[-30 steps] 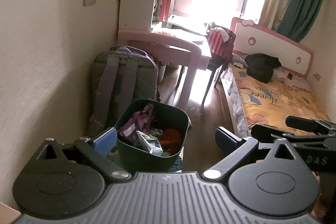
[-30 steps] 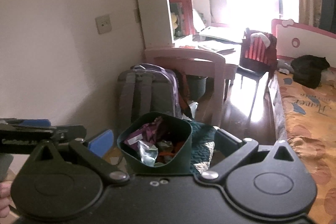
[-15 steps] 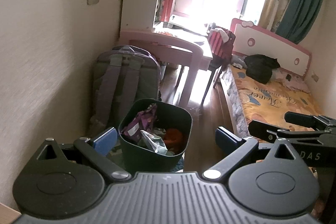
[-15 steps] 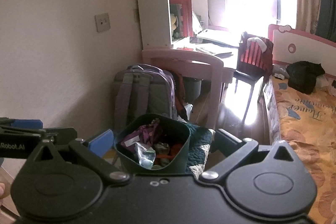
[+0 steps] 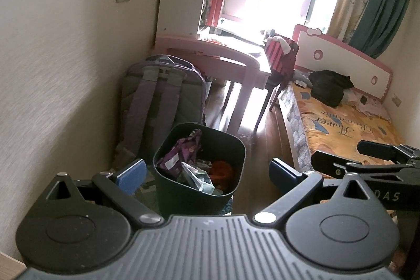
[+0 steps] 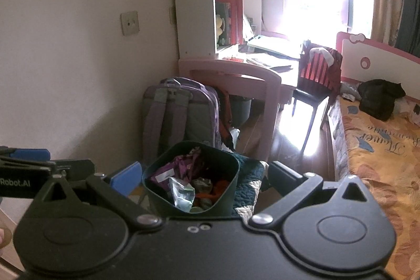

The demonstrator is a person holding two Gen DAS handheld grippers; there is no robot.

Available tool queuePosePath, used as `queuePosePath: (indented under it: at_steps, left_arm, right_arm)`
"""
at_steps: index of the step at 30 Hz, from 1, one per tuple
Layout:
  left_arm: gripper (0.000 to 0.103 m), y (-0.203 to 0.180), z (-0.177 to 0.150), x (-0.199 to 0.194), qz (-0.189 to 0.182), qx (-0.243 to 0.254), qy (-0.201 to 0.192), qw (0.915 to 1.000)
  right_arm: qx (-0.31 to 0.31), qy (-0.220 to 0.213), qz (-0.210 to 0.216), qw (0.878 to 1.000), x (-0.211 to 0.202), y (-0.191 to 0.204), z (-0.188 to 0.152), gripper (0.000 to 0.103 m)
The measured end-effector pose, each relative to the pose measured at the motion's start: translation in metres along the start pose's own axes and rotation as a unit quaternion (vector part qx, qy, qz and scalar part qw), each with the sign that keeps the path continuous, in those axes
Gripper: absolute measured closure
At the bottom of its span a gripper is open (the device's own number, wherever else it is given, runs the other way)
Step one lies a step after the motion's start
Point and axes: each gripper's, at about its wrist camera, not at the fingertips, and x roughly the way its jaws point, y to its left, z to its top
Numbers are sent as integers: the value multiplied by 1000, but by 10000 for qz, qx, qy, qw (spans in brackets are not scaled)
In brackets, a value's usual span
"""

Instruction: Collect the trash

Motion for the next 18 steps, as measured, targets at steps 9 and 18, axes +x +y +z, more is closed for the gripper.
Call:
queuePosePath:
  at_steps: [9, 18]
  left_arm:
    - [2, -3, -5, -3, -71, -1, -51, 10000]
    - [2, -4, -3, 4, -16, -2, 2, 10000]
  right_arm:
    - [-91, -13, -54, 9999, 2, 3, -3, 0]
    - [-97, 6, -94, 9999, 1, -2, -6, 0]
